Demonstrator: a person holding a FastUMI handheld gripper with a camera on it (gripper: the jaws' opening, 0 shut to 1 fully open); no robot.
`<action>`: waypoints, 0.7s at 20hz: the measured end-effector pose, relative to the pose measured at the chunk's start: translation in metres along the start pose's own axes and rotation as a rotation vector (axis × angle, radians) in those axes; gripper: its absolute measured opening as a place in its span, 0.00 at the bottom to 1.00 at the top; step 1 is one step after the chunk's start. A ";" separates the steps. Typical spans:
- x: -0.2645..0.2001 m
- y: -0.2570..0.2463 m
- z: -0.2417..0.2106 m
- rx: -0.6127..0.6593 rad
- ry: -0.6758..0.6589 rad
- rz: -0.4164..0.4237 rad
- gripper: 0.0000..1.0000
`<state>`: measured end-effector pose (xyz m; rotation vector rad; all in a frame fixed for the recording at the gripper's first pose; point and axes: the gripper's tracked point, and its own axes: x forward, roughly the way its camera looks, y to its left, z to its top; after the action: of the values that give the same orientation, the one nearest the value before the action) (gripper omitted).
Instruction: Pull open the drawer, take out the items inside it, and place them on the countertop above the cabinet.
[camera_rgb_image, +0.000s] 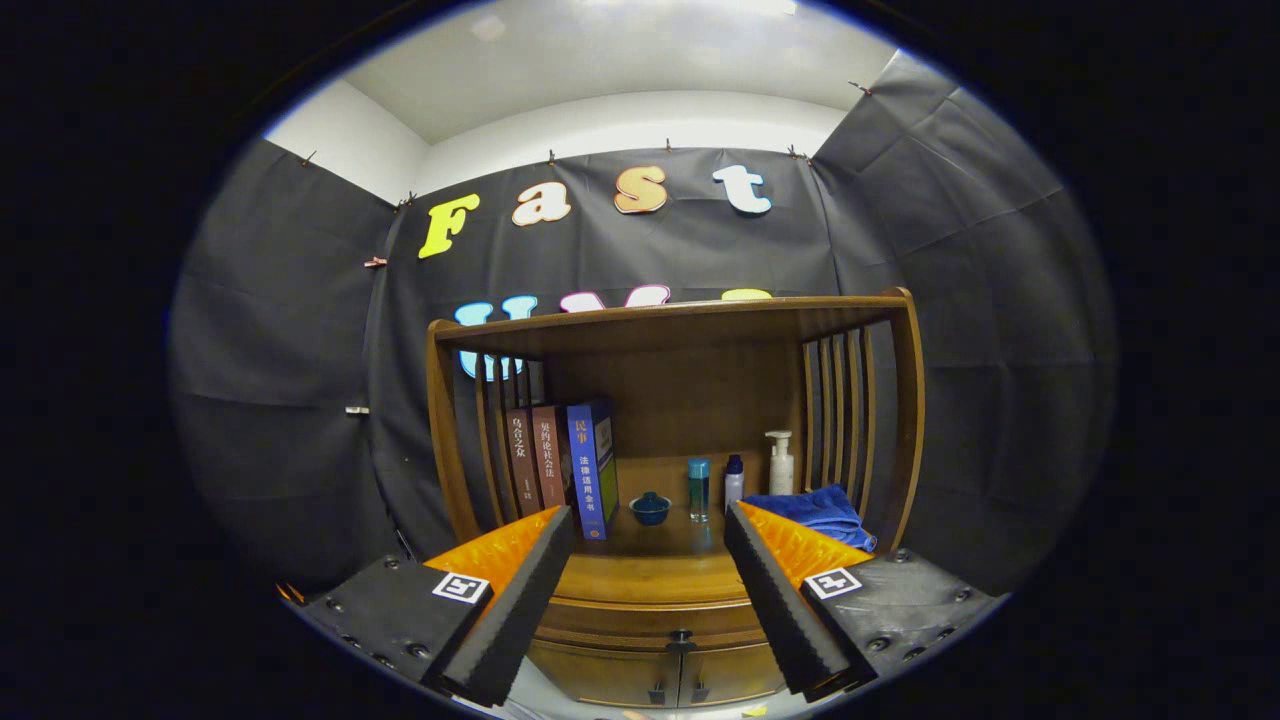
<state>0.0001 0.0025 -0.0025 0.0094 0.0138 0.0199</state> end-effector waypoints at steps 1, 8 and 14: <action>0.000 0.001 0.000 0.001 -0.001 0.000 0.99; 0.000 0.002 0.000 0.001 0.000 0.008 0.99; 0.001 0.002 -0.003 -0.002 0.007 0.007 0.99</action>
<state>0.0009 0.0048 -0.0051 0.0073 0.0203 0.0271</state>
